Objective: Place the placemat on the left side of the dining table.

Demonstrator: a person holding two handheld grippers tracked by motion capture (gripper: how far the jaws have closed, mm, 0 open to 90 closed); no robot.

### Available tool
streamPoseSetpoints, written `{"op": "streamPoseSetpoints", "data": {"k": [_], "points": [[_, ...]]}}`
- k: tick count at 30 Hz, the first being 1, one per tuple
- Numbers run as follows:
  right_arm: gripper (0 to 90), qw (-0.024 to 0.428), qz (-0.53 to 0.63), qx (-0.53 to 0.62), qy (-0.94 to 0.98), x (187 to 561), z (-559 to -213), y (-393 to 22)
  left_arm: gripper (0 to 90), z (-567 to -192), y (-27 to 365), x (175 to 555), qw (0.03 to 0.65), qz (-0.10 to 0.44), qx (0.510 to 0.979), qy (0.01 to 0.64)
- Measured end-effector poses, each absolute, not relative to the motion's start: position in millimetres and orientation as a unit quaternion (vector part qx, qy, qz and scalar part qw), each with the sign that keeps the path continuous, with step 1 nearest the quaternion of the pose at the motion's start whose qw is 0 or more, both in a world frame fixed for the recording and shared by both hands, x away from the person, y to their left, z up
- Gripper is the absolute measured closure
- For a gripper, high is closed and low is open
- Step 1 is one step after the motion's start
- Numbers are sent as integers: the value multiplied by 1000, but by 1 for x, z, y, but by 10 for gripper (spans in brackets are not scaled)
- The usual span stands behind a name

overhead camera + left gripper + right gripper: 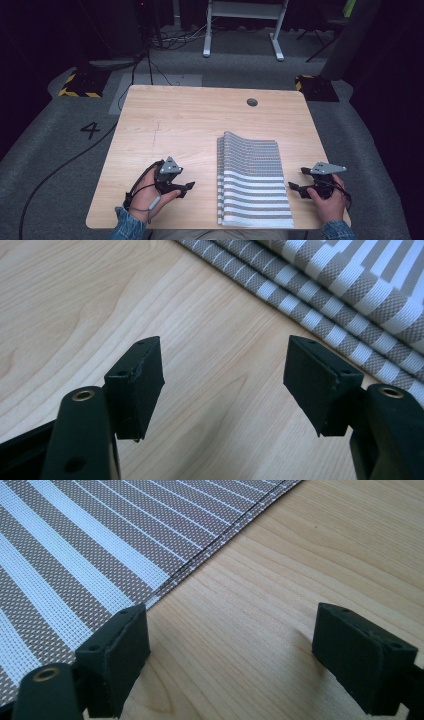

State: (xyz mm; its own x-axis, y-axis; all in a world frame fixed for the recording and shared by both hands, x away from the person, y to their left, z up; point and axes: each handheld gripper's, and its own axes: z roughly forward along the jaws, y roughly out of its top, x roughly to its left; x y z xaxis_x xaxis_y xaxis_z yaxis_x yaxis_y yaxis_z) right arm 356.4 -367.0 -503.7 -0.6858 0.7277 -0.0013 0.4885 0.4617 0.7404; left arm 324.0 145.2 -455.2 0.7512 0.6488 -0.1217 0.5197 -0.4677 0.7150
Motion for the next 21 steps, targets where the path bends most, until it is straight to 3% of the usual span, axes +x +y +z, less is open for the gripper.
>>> {"op": "streamPoseSetpoints", "data": {"k": [21], "points": [[153,161,372,362,840,357,-504,-367,335,-447,77,336,433,24,846,309]]}}
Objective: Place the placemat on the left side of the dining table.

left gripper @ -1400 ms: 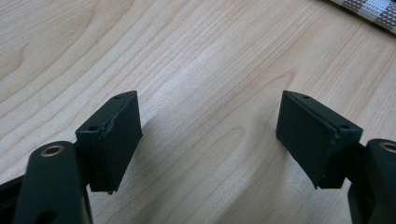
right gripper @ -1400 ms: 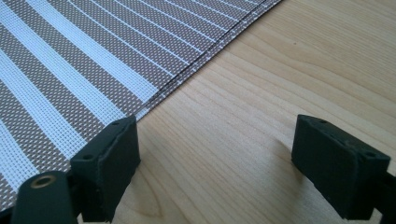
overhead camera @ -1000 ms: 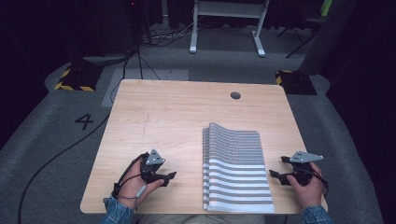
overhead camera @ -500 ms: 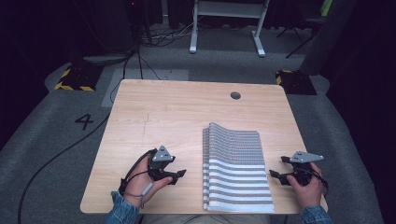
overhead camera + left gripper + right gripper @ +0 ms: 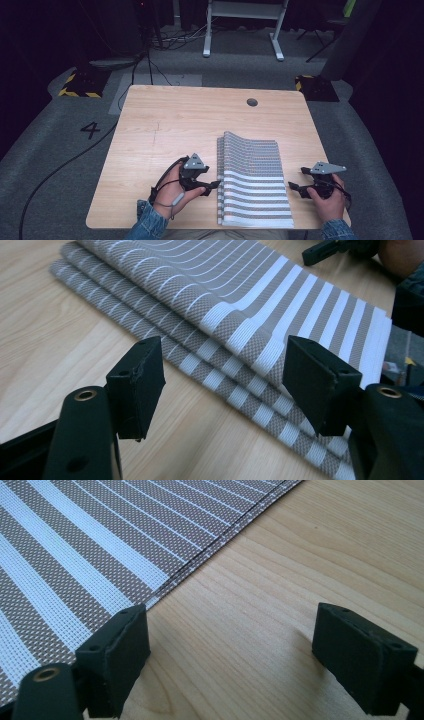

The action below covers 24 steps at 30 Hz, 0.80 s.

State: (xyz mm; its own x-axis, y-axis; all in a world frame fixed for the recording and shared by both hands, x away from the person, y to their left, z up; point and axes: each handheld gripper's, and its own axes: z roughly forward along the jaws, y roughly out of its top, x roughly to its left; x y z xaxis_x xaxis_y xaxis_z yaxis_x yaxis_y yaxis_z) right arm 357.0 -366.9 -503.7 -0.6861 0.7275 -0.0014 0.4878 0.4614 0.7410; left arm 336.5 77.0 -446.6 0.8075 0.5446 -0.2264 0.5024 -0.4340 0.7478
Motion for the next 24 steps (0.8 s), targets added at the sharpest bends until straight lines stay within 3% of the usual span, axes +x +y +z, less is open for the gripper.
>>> {"op": "streamPoseSetpoints", "data": {"k": [13,24], "points": [[153,161,371,361,840,357,-504,-367,316,-473,41,361,414,-39,850,323],[152,163,371,363,839,357,-504,-366,295,-474,28,357,414,-12,863,290]]}}
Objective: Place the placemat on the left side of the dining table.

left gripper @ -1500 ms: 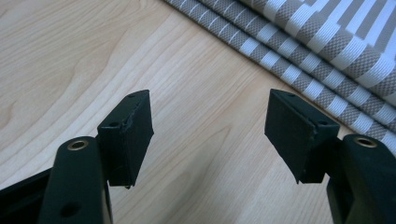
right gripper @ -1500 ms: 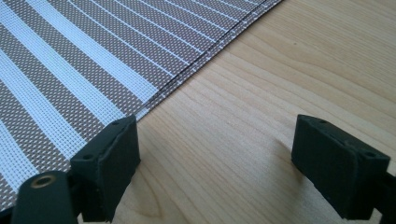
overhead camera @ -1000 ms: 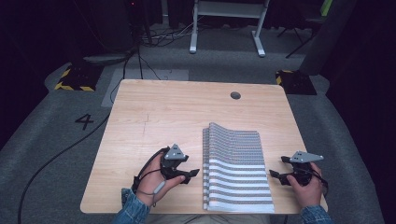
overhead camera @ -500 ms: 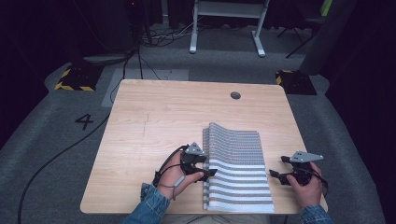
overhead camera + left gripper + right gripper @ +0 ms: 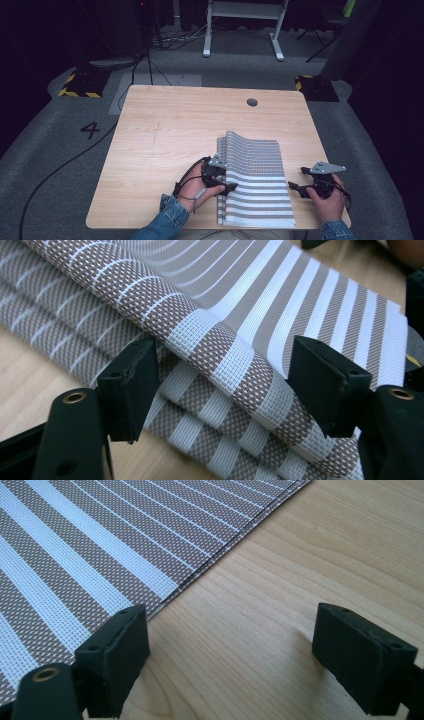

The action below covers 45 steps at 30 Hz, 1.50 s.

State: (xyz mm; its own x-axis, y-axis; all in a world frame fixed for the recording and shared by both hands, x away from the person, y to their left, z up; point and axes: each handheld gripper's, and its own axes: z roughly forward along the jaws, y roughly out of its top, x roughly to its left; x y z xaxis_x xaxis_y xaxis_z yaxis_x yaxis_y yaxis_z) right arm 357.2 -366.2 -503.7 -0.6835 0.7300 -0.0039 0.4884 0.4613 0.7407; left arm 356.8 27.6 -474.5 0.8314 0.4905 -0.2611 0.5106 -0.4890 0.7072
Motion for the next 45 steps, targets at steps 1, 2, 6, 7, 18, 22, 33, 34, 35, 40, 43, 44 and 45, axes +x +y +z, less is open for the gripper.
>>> {"op": "streamPoseSetpoints", "data": {"k": [1,2,6,7,18,22,33,34,35,40,43,44,45], "points": [[152,163,371,363,839,357,-504,-366,295,-473,27,357,422,-9,862,281],[153,163,371,363,839,357,-504,-366,305,-472,25,356,436,-10,854,282],[152,163,371,363,839,357,-504,-366,304,-481,16,361,430,-36,853,293],[152,163,371,363,839,357,-504,-366,305,-481,16,361,430,-36,853,293],[152,164,370,363,839,357,-504,-366,472,-494,-8,366,408,-55,859,304],[153,164,371,364,839,357,-504,-366,756,-493,-5,366,419,-45,856,300],[153,164,371,363,839,357,-504,-366,886,-454,10,351,455,-15,853,255],[153,165,370,361,840,357,-504,-366,887,-448,14,350,458,-10,853,249],[153,165,370,361,840,357,-504,-366,886,-441,20,347,460,-3,855,241],[153,164,370,363,839,357,-504,-366,886,-423,35,341,458,14,859,227],[154,163,370,364,839,357,-504,-366,886,-411,47,338,462,24,857,226],[154,163,370,364,839,357,-504,-366,886,-408,51,337,463,27,856,229],[155,163,370,363,839,357,-504,-366,886,-404,56,335,460,30,857,229]]}}
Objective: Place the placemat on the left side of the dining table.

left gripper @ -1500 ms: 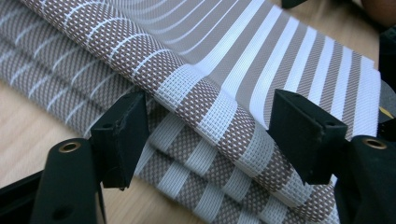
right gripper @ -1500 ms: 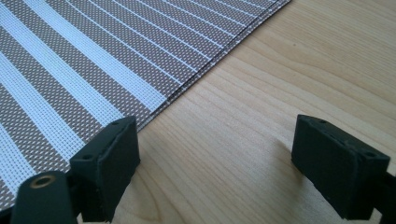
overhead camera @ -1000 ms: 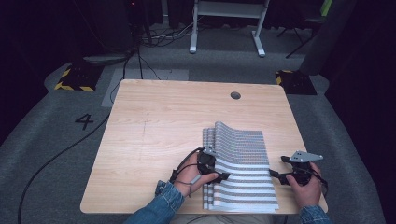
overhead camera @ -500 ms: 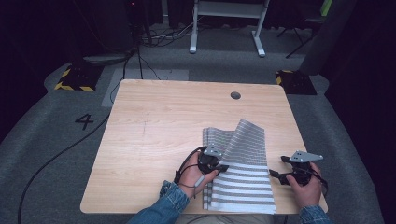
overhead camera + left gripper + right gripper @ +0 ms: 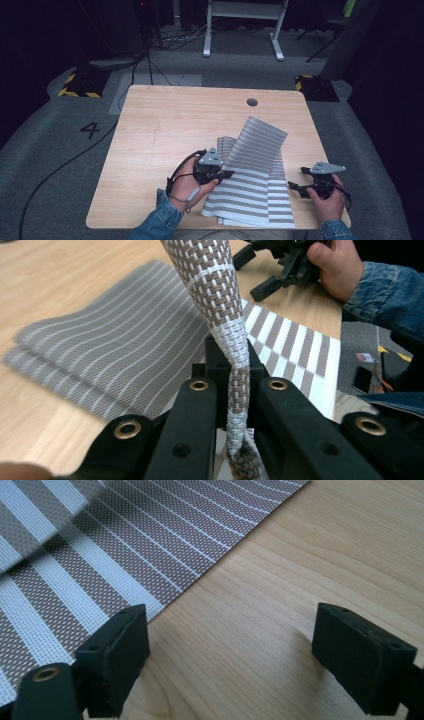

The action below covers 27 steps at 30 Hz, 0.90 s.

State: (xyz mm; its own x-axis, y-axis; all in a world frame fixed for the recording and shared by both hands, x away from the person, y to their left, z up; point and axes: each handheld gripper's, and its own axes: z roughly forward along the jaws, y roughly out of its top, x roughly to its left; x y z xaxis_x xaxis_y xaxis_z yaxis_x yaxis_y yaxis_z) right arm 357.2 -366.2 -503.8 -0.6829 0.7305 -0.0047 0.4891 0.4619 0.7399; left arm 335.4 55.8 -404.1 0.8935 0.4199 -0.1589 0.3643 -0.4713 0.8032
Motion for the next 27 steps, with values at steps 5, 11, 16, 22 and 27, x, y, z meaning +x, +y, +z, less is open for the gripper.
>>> {"op": "streamPoseSetpoints", "data": {"k": [5,11,16,22,27], "points": [[155,163,371,363,839,357,-504,-366,886,-386,78,323,418,81,872,241],[156,163,372,363,839,358,-504,-366,886,-373,93,314,407,98,874,245],[156,162,372,363,839,358,-504,-366,886,-362,116,312,409,99,870,255],[156,163,372,363,839,358,-504,-366,886,-356,136,312,413,104,867,260],[156,162,372,363,839,358,-504,-366,885,-356,153,313,413,100,864,271]]}}
